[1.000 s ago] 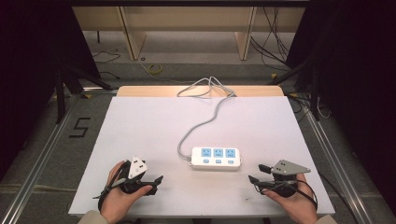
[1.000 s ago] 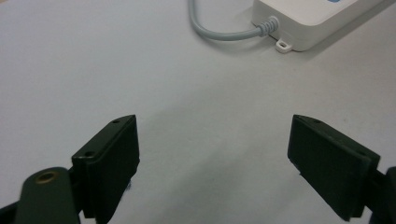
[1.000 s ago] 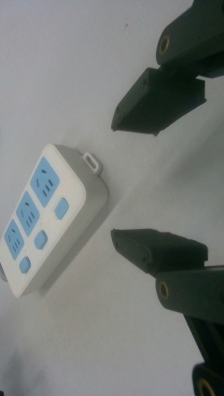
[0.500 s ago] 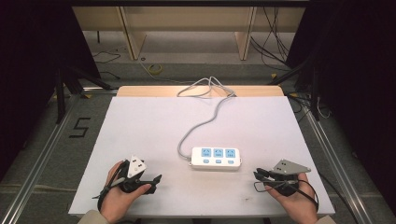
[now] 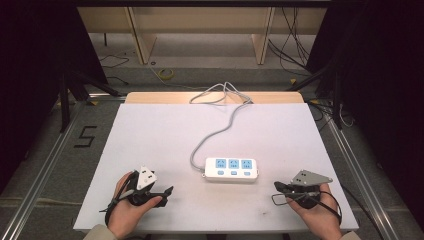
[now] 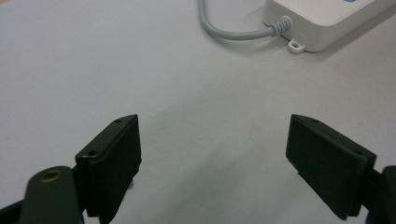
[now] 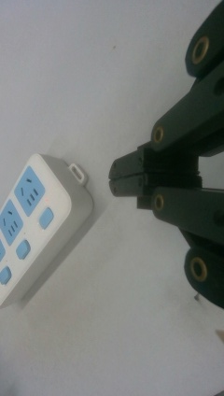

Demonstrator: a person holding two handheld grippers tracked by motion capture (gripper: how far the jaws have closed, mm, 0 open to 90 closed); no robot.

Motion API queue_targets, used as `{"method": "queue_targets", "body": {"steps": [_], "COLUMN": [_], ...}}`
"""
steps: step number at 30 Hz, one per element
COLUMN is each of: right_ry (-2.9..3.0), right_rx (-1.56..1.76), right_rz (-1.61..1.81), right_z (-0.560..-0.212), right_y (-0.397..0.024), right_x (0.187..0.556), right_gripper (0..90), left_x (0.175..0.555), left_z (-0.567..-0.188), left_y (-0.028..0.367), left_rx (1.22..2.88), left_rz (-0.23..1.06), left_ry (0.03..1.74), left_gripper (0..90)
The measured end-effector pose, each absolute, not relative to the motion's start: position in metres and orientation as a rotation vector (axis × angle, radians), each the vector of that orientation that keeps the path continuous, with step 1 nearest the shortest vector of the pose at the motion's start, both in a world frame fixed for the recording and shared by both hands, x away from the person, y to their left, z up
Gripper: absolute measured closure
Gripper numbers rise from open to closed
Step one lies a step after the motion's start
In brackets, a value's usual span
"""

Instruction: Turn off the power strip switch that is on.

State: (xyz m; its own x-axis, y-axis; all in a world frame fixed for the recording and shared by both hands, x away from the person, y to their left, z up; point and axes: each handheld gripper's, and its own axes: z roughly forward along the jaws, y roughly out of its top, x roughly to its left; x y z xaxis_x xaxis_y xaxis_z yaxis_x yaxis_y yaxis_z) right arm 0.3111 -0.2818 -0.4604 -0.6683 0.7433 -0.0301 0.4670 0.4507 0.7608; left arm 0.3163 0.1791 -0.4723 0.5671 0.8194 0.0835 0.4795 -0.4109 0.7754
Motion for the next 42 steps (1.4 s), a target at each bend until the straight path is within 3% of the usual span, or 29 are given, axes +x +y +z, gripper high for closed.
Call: {"method": "queue_targets", "body": {"steps": [42], "right_ry": [2.378], "right_rx": [1.020], "right_rz": [1.047], "right_z": [-0.441], "right_y": [-0.276], "right_x": [0.319], "right_gripper": [90.0], "left_x": [0.318], "left_z": [-0.473], "left_y": [0.177], "left_rx": [2.084], "left_rz": [0.616], "left_ry": [1.032], "left_gripper": [18.1]}}
